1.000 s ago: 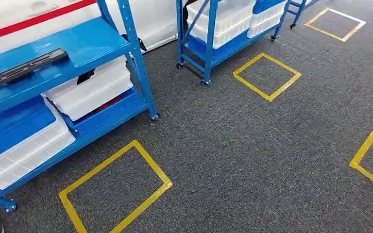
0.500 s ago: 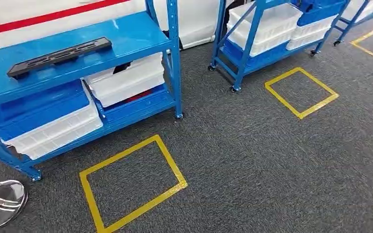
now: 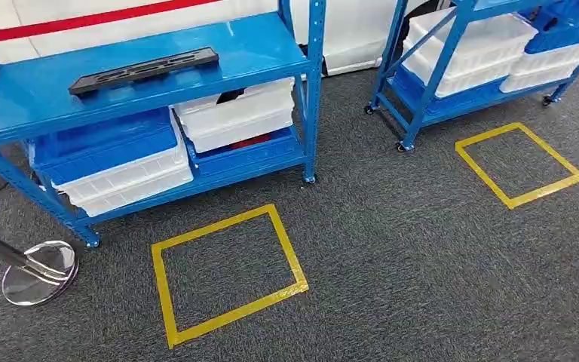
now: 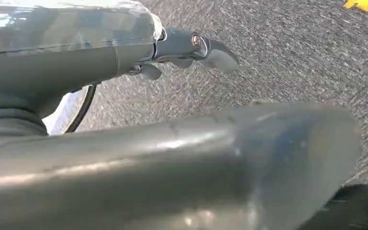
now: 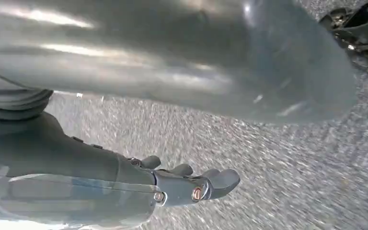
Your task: Take the parts from the cabinet and place them on the table.
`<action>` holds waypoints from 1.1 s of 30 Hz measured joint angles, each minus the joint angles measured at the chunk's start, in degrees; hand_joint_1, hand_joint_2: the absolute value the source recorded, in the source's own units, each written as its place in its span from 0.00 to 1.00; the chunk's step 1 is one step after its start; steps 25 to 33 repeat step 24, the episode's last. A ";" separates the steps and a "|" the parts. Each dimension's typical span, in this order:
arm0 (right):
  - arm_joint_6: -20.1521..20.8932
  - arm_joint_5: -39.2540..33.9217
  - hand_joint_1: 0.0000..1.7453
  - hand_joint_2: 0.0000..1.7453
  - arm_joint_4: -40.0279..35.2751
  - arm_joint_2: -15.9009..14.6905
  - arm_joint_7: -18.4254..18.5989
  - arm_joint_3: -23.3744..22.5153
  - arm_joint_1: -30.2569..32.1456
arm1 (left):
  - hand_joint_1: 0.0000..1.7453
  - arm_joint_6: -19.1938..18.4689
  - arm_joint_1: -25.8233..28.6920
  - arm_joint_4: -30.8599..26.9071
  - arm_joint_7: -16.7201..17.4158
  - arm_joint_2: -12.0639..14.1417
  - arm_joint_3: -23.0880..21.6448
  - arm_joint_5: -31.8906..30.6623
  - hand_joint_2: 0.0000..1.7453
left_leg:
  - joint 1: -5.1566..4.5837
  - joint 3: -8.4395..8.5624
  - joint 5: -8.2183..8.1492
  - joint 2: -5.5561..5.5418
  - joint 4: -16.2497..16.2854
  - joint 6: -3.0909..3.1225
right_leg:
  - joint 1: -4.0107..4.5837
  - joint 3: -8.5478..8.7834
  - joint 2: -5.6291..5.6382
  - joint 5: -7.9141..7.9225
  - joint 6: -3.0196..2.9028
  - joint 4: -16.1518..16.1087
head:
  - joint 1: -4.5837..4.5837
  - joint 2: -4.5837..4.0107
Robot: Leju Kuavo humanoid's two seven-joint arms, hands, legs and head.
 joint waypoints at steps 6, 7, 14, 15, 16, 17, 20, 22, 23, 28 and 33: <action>0.04 0.00 0.00 0.00 -0.11 0.02 0.00 0.00 -0.49 | 0.00 0.13 0.16 0.00 0.00 -0.04 0.00 0.00 0.00 | 0.09 0.58 0.89 -3.71 -1.60 2.24 | -0.11 0.54 1.99 -1.49 2.14 0.80 | 0.02 0.00; 0.04 0.00 0.00 0.00 -0.11 0.11 0.00 0.00 -0.46 | 0.00 0.13 0.00 0.00 0.00 -0.02 0.00 0.00 0.00 | 0.10 0.54 1.08 -4.06 -1.60 2.62 | -0.16 -0.99 3.89 -3.67 2.08 3.87 | 0.02 0.00; -0.08 -0.33 0.00 0.00 -0.26 1.18 0.42 -0.20 0.11 | 0.00 -0.59 0.01 0.02 1.54 -0.22 0.00 -0.04 0.00 | 0.04 1.01 0.62 -9.62 -1.12 2.39 | -0.34 -3.81 6.19 0.57 2.13 5.27 | 0.00 0.00; -0.24 -0.33 0.00 0.00 -0.28 1.20 0.22 -0.24 0.20 | 0.00 -0.99 0.13 0.02 3.11 -0.33 0.00 -0.18 0.00 | 0.09 0.88 0.36 -10.21 -0.84 2.14 | -0.49 -2.22 8.54 2.31 1.99 0.96 | 0.02 0.00; -0.46 -0.33 0.00 0.00 -0.28 1.20 -0.20 -0.28 0.24 | 0.00 -1.34 0.14 0.02 5.02 -0.37 -0.02 -0.70 0.00 | -0.33 0.60 0.07 -10.63 -0.23 1.72 | -0.45 -1.96 9.61 1.56 1.98 0.17 | 0.00 0.00; -0.66 -0.24 0.00 0.00 -0.28 1.20 -0.57 -0.28 0.20 | 0.00 -1.75 0.32 0.02 7.26 -0.44 -0.11 -1.25 0.00 | -0.17 0.42 0.10 -11.23 -0.35 1.50 | -0.42 -2.02 8.82 1.68 1.82 0.30 | 0.00 0.00; -0.77 0.39 0.00 0.00 -0.33 1.20 -0.83 -0.22 -0.21 | 0.00 -2.30 1.14 0.02 8.74 -0.48 -0.37 -2.01 0.00 | -0.03 0.17 0.00 -12.50 -0.54 0.47 | -0.61 -1.64 7.28 1.73 0.79 -0.17 | 0.00 0.00; -0.94 0.39 0.00 0.00 -0.33 0.90 -0.81 -0.22 -0.07 | 0.00 -2.10 1.28 0.02 7.68 -0.61 -0.44 -2.14 0.00 | -0.14 -1.12 -2.30 -7.20 2.86 -0.11 | -0.58 -1.30 5.87 1.63 0.01 -0.49 | -0.02 0.00; -0.92 0.20 0.00 0.00 -0.33 0.81 -0.63 -0.22 0.13 | 0.00 -1.84 1.10 0.02 6.97 -0.61 -0.57 -2.58 0.00 | 0.05 -3.30 -4.64 -5.97 7.17 -0.40 | -0.44 -1.21 4.97 1.53 -0.17 -0.49 | -0.02 0.00; -0.79 0.00 0.00 0.00 -0.33 0.76 -0.26 -0.26 0.29 | 0.00 -1.55 0.96 0.02 6.20 -0.61 -0.72 -2.82 0.00 | 0.21 -5.61 -6.66 -5.46 11.75 -0.65 | -0.34 -1.11 4.10 1.40 -0.30 -0.49 | 0.00 0.00; -0.79 0.00 0.00 0.00 -0.33 0.76 -0.26 -0.26 0.29 | 0.00 -1.55 0.96 0.02 6.20 -0.61 -0.72 -2.82 0.00 | 0.21 -5.61 -6.66 -5.46 11.75 -0.65 | -0.34 -1.11 4.10 1.40 -0.30 -0.49 | 0.00 0.00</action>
